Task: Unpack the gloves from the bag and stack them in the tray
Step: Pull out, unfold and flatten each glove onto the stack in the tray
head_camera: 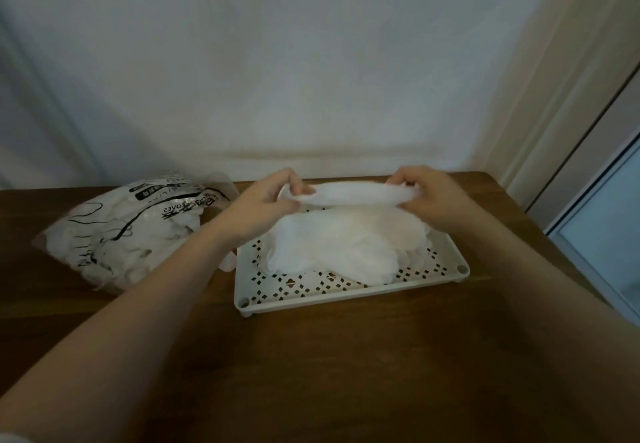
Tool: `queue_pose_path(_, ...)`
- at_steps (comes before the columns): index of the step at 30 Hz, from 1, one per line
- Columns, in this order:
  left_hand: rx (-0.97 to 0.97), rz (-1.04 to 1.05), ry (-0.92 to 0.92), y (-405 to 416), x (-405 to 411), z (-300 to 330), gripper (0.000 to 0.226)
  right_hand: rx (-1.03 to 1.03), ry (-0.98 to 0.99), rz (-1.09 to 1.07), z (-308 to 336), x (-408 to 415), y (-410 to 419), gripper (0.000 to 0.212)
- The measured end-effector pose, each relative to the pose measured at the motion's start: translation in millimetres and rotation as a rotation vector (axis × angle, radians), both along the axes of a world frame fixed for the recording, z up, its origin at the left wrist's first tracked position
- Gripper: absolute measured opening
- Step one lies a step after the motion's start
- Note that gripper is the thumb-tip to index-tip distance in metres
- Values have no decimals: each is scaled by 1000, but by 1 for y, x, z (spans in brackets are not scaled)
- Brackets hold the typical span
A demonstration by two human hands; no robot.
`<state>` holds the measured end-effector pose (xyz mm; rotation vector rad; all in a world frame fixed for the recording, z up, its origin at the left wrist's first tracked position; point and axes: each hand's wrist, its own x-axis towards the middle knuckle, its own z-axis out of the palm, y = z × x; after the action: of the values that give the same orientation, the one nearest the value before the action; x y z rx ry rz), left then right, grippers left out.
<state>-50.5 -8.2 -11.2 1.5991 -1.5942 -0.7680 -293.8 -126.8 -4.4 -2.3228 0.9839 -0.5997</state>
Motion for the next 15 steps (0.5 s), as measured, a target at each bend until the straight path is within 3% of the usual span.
queue_pose_path(4, 97, -96, -233, 12, 7, -22, 19, -118, 250, 167, -31, 5, 5, 18)
queue_pose_path(7, 96, -141, -361, 19, 3, -31, 24, -91, 322, 90, -35, 2, 13, 22)
queue_pose_path(12, 102, -135, -371, 25, 2, -39, 24, 30, 586, 17, -27, 1, 30, 31)
queue_pose_path(15, 122, -62, -388, 27, -1, -40, 37, 183, 732, 93, -1, -1, 39, 22)
